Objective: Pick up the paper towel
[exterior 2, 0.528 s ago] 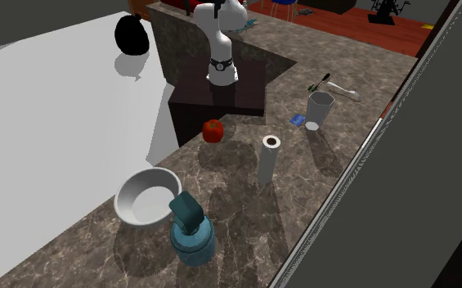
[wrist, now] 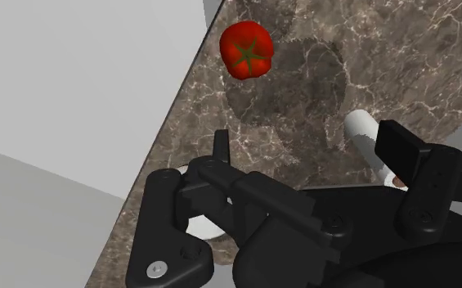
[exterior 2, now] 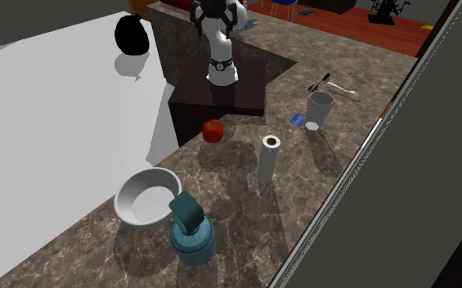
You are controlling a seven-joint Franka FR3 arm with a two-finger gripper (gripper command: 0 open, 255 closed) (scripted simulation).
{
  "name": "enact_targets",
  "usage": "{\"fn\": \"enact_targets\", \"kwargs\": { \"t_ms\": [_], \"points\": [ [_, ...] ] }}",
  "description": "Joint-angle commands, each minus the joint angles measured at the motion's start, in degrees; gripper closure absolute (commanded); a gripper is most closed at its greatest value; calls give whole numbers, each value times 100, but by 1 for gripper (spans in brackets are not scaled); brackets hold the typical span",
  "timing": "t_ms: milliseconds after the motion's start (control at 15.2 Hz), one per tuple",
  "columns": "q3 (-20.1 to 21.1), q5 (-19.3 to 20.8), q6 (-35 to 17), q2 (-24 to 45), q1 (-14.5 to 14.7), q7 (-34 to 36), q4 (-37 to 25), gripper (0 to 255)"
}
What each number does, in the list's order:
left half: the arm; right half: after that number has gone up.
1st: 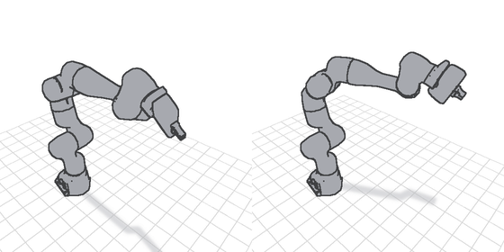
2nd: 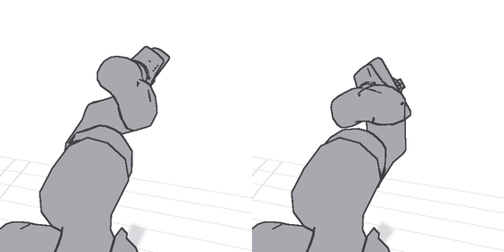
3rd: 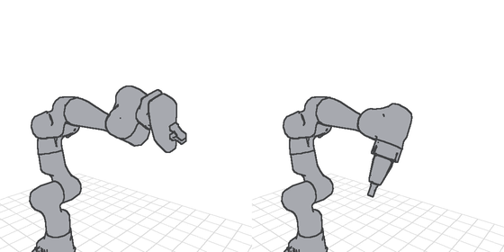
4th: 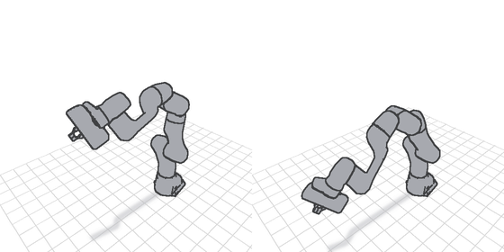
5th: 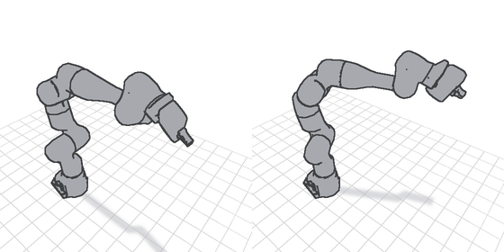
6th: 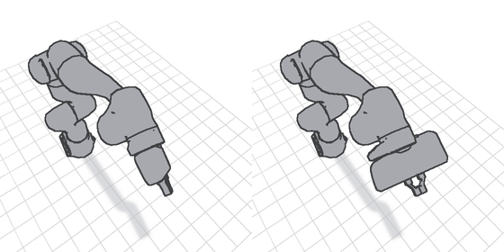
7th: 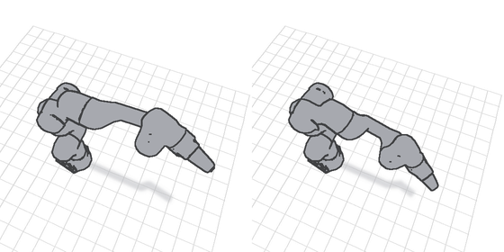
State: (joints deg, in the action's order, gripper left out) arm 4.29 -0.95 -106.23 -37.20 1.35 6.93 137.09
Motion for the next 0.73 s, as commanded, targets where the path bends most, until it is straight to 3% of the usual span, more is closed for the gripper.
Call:
{"fn": "enact_targets", "kwargs": {
  "t_ms": [0,660],
  "points": [
    [130,-77,-406,251,45,166,81,0],
    [796,-173,-2226,1881,179,1026,-39,0]
  ]
}}
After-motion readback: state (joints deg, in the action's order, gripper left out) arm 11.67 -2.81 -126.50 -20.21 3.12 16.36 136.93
